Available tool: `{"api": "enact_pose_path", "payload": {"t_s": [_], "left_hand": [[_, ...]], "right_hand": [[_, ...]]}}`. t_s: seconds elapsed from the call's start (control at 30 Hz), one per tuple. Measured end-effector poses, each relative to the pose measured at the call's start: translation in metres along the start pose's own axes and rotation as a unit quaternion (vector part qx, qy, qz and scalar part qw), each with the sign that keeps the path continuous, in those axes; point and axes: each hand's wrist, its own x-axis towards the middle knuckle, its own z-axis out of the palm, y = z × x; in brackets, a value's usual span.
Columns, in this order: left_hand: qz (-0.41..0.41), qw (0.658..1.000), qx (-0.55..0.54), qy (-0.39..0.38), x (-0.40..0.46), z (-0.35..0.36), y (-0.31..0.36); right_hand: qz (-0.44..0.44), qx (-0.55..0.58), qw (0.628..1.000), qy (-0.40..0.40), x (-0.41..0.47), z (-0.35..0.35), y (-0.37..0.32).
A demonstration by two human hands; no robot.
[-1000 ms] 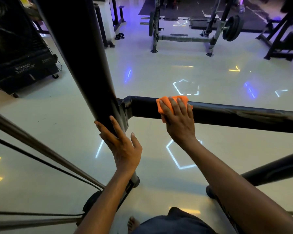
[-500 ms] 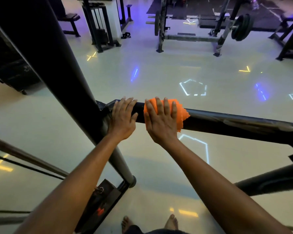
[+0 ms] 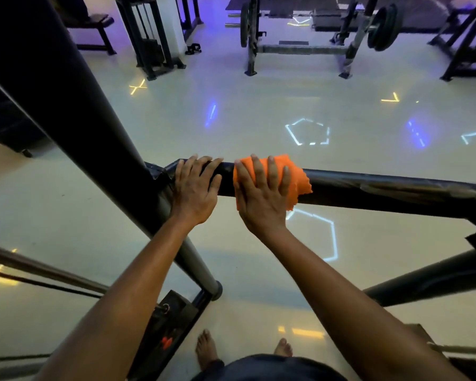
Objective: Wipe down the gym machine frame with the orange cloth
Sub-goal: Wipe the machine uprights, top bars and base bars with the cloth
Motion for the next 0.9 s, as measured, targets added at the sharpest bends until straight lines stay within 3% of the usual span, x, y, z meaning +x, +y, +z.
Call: {"api": "enact_pose_path", "payload": {"t_s": [0.1,0.2,0.33,0.43,0.53,0.67,0.77,0.9], "left_hand": [[0.022,1.0,0.006,-0.006,0.006,-0.003,-0.006],[0.061,0.998,0.001,-0.004,0.01,0.0,-0.009],[0.071,0.997,-0.031,-0.001,0.014,0.003,-0.011],[0.084,0.996,-0.012,0.002,0.012,0.009,-0.011],[0.09,0.996,-0.001,0.01,0.013,0.013,-0.014],[0.092,0.996,0.001,0.021,0.013,0.014,-0.016],[0.094,0.995,-0.014,0.013,0.013,0.012,-0.017],[0.098,0.994,-0.041,-0.003,0.013,0.011,-0.021]], "right_hand": [[0.006,0.003,1.0,-0.029,0.018,0.001,-0.019],[-0.004,-0.028,1.0,-0.012,0.008,-0.011,0.008],[0.077,-0.061,0.995,0.011,-0.015,-0.019,0.042],[0.128,-0.043,0.991,0.026,-0.007,-0.008,0.007],[0.088,-0.038,0.995,0.016,0.004,0.006,-0.027],[0.051,-0.077,0.996,0.013,-0.005,-0.006,0.009],[0.123,-0.077,0.989,0.031,-0.018,-0.012,0.036],[0.183,0.007,0.98,0.078,-0.009,0.016,-0.022]]}}
